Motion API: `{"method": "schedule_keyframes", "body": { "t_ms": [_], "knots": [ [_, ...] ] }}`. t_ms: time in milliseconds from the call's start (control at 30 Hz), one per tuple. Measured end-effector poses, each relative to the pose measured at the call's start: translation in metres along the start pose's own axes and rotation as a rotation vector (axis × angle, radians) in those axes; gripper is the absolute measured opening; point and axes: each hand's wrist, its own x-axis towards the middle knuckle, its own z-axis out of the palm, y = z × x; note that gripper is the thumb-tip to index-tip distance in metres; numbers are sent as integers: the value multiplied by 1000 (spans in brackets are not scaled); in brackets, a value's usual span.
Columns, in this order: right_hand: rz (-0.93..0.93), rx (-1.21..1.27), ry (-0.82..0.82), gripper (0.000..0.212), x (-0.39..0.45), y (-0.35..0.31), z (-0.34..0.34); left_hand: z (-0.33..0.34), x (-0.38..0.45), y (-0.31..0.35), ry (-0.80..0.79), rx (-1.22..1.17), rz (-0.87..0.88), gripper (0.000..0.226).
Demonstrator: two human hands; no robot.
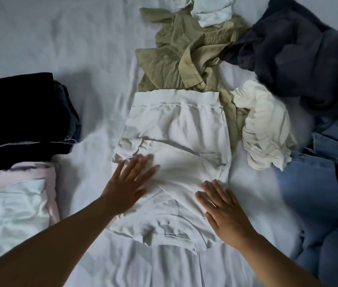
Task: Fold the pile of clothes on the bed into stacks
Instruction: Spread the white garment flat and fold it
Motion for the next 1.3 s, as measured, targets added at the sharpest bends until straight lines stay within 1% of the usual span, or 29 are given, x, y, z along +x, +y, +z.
{"method": "schedule_keyframes", "body": {
  "t_ms": [67, 133, 200, 233, 267, 300, 367, 400, 467, 500, 567, 667, 733, 800, 833, 867, 933, 967, 1000, 1033, 1067, 1100, 1133, 1200, 1233, 1300],
  "knots": [
    [-55, 25, -24, 55, -10, 3, -2, -3, -18, -5, 10, 1, 54, 67],
    [-123, 26, -77, 74, -25, 7, -1, 4, -47, -13, -3, -2, 150, 74],
    [-147, -3, -144, 94, -38, 6, 2, 11, -72, -19, -77, -8, 222, 84],
    [-145, -14, -166, 98, -42, 5, 3, 13, -79, -19, -116, -20, 227, 85],
    [-136, -17, -171, 98, -44, 3, 4, 15, -84, -19, -123, -36, 217, 82],
    [-118, -13, -155, 91, -44, -1, 3, 15, -85, -16, -133, -54, 191, 74],
    [-83, -15, -75, 63, -40, -9, 1, 12, -82, -9, -116, -85, 126, 52],
    [-79, -27, -43, 52, -37, -12, 0, 10, -81, -5, -106, -109, 92, 46],
    [-103, -31, -29, 42, -35, -15, -1, 3, -82, 0, -141, -149, 43, 57],
    [-125, -26, -45, 40, -35, -15, -3, -1, -84, 1, -164, -162, 34, 61],
    [-152, 6, -75, 38, -39, -15, -11, -5, -93, 5, -150, -180, 47, 63],
    [-190, 11, -158, 48, -51, -18, -22, -7, -109, 11, -177, -231, 61, 63],
    [-184, 47, -229, 39, -66, -24, -21, -6, -124, 19, -167, -229, 94, 65],
    [-161, 80, -322, 39, -81, -29, -19, -9, -139, 30, -196, -231, 93, 68],
    [-142, 85, -353, 44, -85, -34, -20, -8, -146, 34, -213, -238, 85, 70],
    [-125, 112, -371, 54, -89, -40, -22, -12, -151, 38, -195, -248, 88, 70],
    [-11, 249, -516, 93, -97, -48, -35, -24, -154, 47, -224, -327, 86, 68],
    [51, 313, -543, 100, -96, -51, -46, -30, -151, 47, -233, -404, 30, 73],
    [86, 381, -528, 92, -93, -50, -54, -34, -149, 44, -246, -455, -23, 81],
    [145, 412, -483, 74, -85, -47, -65, -36, -143, 40, -212, -466, -46, 85],
    [220, 420, -449, 54, -75, -42, -77, -43, -135, 36, -158, -463, -84, 82],
    [263, 429, -369, 40, -64, -36, -86, -54, -124, 32, -48, -471, -139, 74],
    [300, 439, -254, 32, -53, -29, -93, -63, -112, 27, 88, -456, -188, 62],
    [378, 485, -9, 25, -30, -17, -109, -71, -87, 17, 272, -379, -247, 45],
    [406, 490, 81, 20, -18, -14, -115, -74, -75, 12, 300, -353, -273, 42],
    [408, 477, 192, 11, 6, -6, -119, -84, -48, 3, 331, -310, -313, 40]
  ]
}}
